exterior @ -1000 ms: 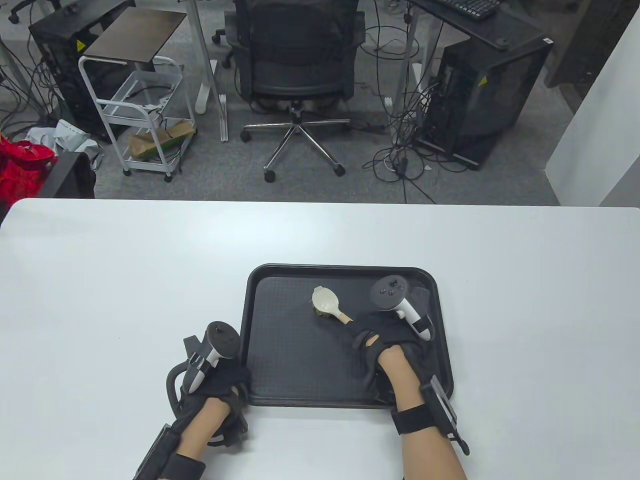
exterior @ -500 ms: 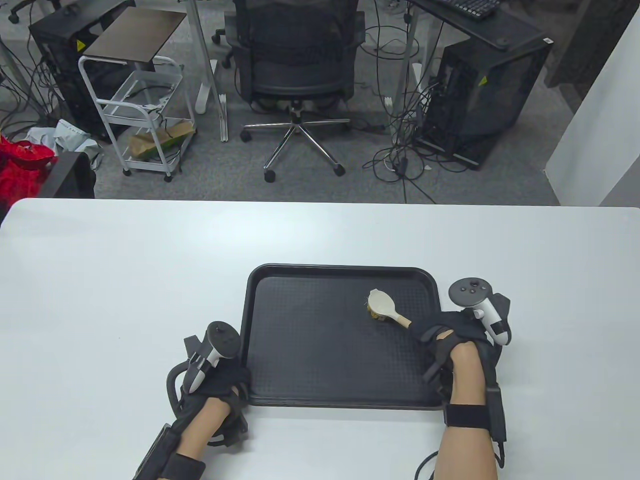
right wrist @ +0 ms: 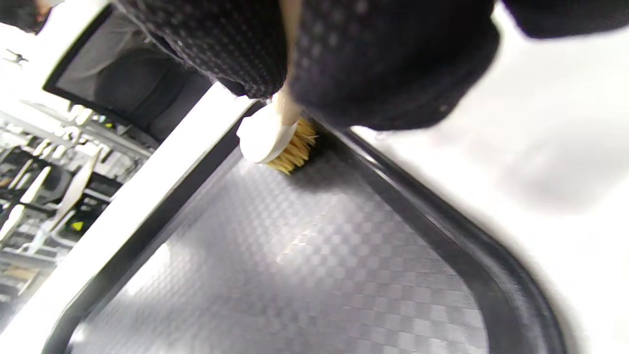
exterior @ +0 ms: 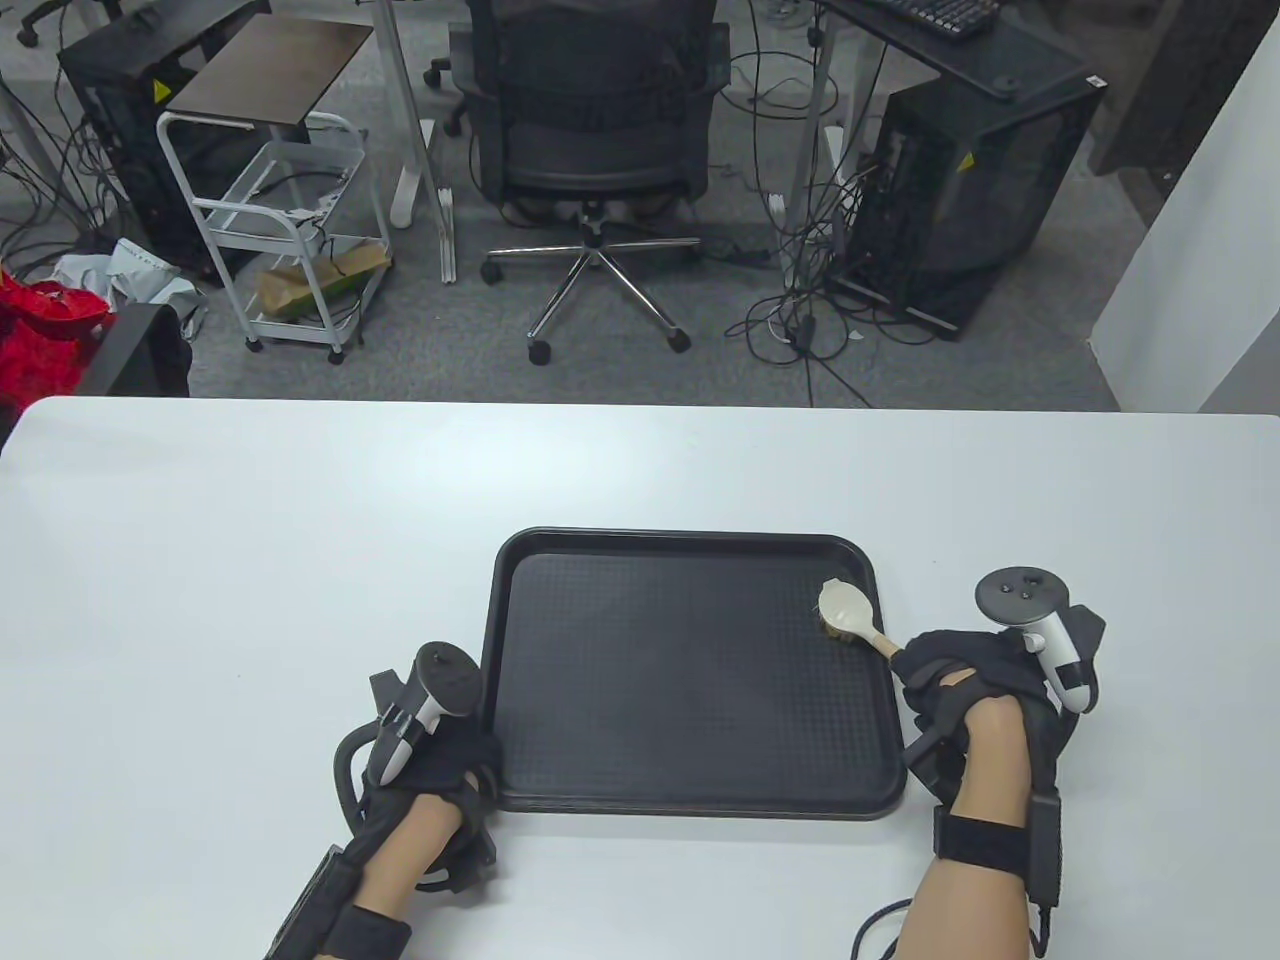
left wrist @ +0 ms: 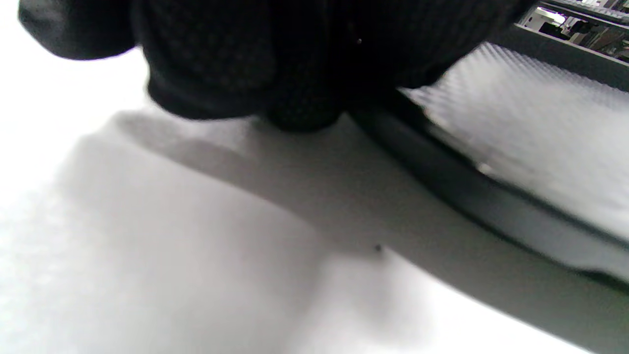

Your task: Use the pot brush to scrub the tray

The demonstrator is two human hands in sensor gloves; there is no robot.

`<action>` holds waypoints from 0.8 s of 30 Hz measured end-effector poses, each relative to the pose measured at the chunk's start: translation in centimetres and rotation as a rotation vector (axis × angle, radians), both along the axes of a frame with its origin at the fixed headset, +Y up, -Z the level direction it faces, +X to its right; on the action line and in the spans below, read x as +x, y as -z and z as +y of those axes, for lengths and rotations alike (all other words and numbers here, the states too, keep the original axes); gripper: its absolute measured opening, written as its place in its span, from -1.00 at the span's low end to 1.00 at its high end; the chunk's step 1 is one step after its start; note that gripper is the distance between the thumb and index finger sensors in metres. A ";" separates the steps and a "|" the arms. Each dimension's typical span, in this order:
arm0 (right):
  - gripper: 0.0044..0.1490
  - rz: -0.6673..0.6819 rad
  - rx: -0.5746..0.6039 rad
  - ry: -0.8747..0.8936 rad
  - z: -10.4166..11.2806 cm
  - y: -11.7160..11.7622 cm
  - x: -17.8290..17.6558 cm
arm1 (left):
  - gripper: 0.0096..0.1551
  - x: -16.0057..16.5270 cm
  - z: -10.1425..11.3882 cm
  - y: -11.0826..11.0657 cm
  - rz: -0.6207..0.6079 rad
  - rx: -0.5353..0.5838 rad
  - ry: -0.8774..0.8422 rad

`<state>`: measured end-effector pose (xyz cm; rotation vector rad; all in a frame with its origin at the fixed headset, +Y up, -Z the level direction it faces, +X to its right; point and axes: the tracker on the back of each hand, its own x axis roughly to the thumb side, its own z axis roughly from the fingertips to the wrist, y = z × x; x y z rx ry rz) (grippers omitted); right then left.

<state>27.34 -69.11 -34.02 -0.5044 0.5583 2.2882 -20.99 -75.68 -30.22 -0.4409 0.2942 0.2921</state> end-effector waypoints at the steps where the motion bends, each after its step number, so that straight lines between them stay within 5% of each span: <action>1: -0.28 0.035 0.027 0.000 0.7 0.1 -0.9 | -0.31 0.0 0.0 0.0 0.000 0.000 0.001; 8: -0.29 0.305 0.159 0.051 3.3 0.8 -9.2 | -0.31 0.1 0.0 0.0 -0.003 0.000 0.003; 16: -0.29 0.464 0.196 0.014 0.5 0.8 -20.0 | -0.31 0.1 0.0 0.0 -0.003 0.001 0.007; 24: -0.29 0.514 0.248 -0.052 -1.7 -0.2 -25.0 | -0.31 0.2 0.0 0.0 -0.004 0.004 0.012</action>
